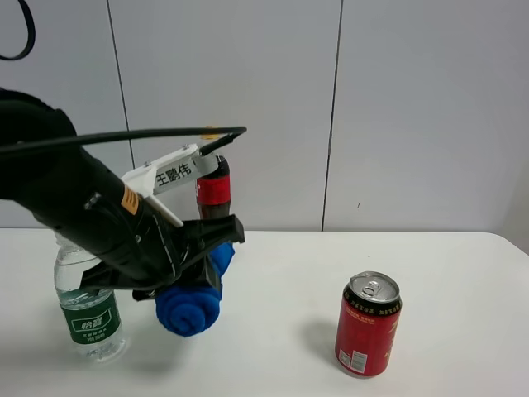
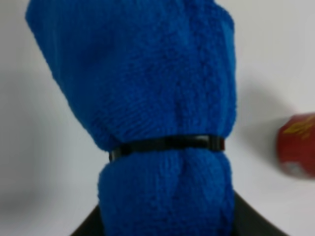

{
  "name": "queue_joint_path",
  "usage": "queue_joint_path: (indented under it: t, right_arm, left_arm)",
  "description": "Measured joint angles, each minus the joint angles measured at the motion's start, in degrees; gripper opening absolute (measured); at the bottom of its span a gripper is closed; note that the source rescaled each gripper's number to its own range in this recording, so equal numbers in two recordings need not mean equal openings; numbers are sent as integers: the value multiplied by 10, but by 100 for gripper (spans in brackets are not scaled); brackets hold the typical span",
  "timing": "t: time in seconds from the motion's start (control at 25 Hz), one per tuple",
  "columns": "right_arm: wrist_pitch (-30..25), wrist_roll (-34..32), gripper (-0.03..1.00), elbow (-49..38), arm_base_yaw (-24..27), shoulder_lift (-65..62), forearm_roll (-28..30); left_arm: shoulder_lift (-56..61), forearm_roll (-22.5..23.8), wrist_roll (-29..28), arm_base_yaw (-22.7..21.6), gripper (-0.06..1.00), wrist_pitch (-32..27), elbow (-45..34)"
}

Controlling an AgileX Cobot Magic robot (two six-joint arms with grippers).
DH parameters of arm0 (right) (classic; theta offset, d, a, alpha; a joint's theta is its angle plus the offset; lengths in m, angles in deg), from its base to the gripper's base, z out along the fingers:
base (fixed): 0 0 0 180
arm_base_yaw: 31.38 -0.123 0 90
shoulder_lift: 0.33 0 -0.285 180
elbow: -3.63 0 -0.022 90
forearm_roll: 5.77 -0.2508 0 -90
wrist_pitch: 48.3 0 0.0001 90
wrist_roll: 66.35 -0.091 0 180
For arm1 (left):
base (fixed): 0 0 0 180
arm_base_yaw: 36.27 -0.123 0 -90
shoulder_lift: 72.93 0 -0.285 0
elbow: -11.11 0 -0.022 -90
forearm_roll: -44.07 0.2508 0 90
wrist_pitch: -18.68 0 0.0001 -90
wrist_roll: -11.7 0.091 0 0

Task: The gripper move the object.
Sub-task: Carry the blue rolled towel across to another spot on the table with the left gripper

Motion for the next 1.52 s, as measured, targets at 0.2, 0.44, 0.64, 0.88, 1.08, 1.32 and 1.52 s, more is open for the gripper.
queue_joint_path:
  t: [0.2, 0.44, 0.64, 0.88, 1.08, 1.32, 1.52]
  right_arm:
    - [0, 0, 100, 0, 0, 0, 0]
    - [0, 0, 100, 0, 0, 0, 0]
    - [0, 0, 100, 0, 0, 0, 0]
    - [0, 0, 100, 0, 0, 0, 0]
    - [0, 0, 100, 0, 0, 0, 0]
    - [0, 0, 100, 0, 0, 0, 0]
    - [0, 0, 100, 0, 0, 0, 0]
  left_arm:
    - [-21, 3, -1, -15, 1, 5, -26]
    - [-51, 3, 8, -22, 1, 15, -27]
    - [-77, 3, 31, -22, 1, 23, -25]
    - [-89, 3, 36, -22, 1, 20, -3]
    - [-95, 3, 41, -20, 1, 23, 19]
    - [-122, 3, 44, -11, 1, 24, 21]
    - [-135, 3, 51, -11, 1, 23, 25]
